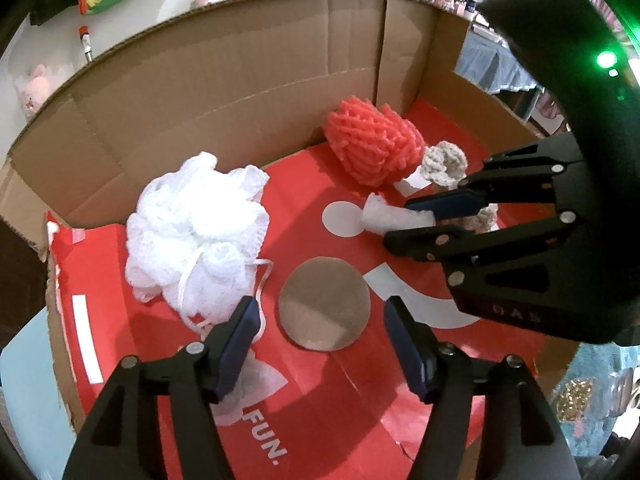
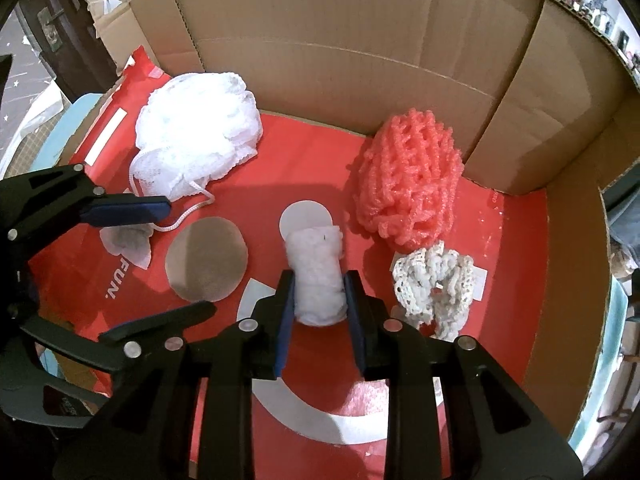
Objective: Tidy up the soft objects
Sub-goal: 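Open both tools to drop the felt disc and cotton roll into the box, then withdraw both tools from the box back toward the table items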
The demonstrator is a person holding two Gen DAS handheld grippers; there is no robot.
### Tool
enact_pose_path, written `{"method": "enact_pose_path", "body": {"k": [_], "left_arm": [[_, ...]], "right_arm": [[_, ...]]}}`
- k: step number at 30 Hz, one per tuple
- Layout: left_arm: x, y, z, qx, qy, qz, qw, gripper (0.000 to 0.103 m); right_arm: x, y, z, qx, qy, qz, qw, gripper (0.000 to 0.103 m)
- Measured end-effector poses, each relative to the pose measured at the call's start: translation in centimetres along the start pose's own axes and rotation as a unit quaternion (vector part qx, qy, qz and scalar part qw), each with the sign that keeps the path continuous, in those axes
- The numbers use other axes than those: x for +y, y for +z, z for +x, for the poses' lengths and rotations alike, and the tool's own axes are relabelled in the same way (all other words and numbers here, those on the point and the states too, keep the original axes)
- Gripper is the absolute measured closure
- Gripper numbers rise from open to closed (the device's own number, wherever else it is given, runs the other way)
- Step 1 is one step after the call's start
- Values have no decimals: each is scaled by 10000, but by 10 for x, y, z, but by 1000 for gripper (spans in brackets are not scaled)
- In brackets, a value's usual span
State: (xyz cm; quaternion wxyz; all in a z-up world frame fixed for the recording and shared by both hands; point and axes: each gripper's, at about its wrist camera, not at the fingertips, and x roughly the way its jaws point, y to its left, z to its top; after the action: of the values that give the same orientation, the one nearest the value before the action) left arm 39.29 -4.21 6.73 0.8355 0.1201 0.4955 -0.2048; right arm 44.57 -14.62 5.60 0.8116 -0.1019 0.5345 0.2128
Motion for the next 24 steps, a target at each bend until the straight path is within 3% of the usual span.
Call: {"method": "enact_pose_path", "body": {"k": [3, 4, 5, 6, 17, 20, 24], "left_arm": [[1, -5, -10, -100, 12, -29, 9999, 30], [2, -7, -15, -146, -16, -36, 9999, 30], [2, -9, -19, -187, -34, -42, 9998, 30], [3, -11, -23, -221, -2, -46, 9997, 29], [-4, -31, -79, -723, 43, -217, 9971, 19], [-2, -43, -103, -967, 27, -368, 9946, 16], [-10, -66, -150, -1515, 86, -639, 9863, 4]], "right_arm": [[7, -1, -12, -29, -51, 17, 10000, 74], [9, -1, -14, -41, -58, 25, 10000, 65], [10, -2, -18, -84, -78, 29, 9999, 42], [10, -4, -22, -157, -91, 28, 9998, 35], [21, -20, -85, -649, -276, 191, 9973, 33], [20, -34, -112, -872, -262, 299, 9954, 33], [27, -57, -147, -1222, -308, 374, 9913, 28]]}}
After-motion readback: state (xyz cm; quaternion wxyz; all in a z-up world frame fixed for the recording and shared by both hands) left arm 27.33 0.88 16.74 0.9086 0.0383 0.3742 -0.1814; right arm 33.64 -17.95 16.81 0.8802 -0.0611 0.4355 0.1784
